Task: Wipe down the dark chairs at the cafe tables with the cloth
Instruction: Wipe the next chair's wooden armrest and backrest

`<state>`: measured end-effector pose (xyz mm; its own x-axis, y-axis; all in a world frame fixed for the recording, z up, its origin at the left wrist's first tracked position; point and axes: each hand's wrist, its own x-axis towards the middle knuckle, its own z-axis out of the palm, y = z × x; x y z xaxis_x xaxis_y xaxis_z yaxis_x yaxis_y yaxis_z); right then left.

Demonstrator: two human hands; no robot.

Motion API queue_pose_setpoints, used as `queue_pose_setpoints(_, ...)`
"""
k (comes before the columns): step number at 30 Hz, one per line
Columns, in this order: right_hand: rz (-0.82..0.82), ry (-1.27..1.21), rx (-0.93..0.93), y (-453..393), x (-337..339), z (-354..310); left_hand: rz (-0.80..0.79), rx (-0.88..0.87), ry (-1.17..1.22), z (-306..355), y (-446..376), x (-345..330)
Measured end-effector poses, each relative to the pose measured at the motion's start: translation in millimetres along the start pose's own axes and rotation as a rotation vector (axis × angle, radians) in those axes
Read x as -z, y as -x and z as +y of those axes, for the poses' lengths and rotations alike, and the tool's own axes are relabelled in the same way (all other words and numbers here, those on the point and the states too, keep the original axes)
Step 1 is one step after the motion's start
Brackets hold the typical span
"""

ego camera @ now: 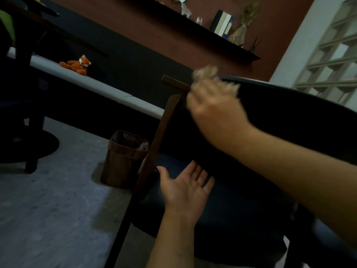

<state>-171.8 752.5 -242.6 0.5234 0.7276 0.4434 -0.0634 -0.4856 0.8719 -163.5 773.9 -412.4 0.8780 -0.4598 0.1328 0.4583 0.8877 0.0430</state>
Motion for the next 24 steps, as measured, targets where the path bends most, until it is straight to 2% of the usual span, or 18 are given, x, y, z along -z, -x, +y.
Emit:
queue_pose_setpoints(1, 0.066, -0.027, -0.085, -2.0, 2.7, 9.0, 0.011, 0.002, -0.007, 0.1, -0.6, -0.6)
queue_pose_setpoints(3, 0.038, -0.049, -0.088, 1.2, 3.4, 5.8, 0.029, 0.009, -0.017, 0.5, 0.3, -1.3)
queue_pose_setpoints(7, -0.356, -0.056, 0.355, 36.5, -8.9, -43.9, -0.054, 0.035, -0.041, 9.7, 3.9, 2.1)
queue_pose_setpoints(8, -0.404, -0.043, 0.399, 38.7, -7.5, -44.4, -0.076, 0.042, -0.05, 12.4, 4.0, 3.2)
queue_pose_setpoints(9, -0.382, -0.029, 0.396, 34.2, -5.7, -37.8, -0.075, 0.043, -0.061, 14.1, 3.3, 4.8)
queue_pose_setpoints(11, -0.239, 0.028, 0.252, 9.4, -5.9, -17.3, -0.035, 0.036, -0.075, 14.5, -0.2, 7.1)
queue_pose_setpoints(13, -0.107, 0.041, 0.022, -20.4, -3.1, 0.5, -0.007, 0.024, -0.052, 11.0, -3.9, 6.8)
queue_pose_setpoints(15, -0.18, 0.021, -0.07, -37.5, -3.1, -3.7, 0.005, 0.017, -0.01, 8.3, -6.9, 6.5)
queue_pose_setpoints(16, -0.244, 0.022, -0.026, -36.7, -3.9, -14.2, 0.01, 0.017, 0.006, 6.5, -7.2, 7.1)
queue_pose_setpoints(20, -0.473, -0.021, 0.337, 5.8, -5.2, -53.5, -0.036, 0.013, 0.036, 5.3, -3.6, 5.5)
queue_pose_setpoints(21, -0.476, -0.067, 0.338, 11.5, -1.1, -45.4, -0.036, 0.019, 0.032, 5.4, -3.3, 5.8)
queue_pose_setpoints(22, -0.412, -0.097, 0.295, 12.6, 2.0, -30.7, -0.031, 0.023, 0.025, 5.2, -3.4, 6.0)
queue_pose_setpoints(24, -0.131, -0.065, 0.15, 8.1, 8.0, 2.2, -0.025, 0.026, 0.034, 3.0, -4.6, 4.9)
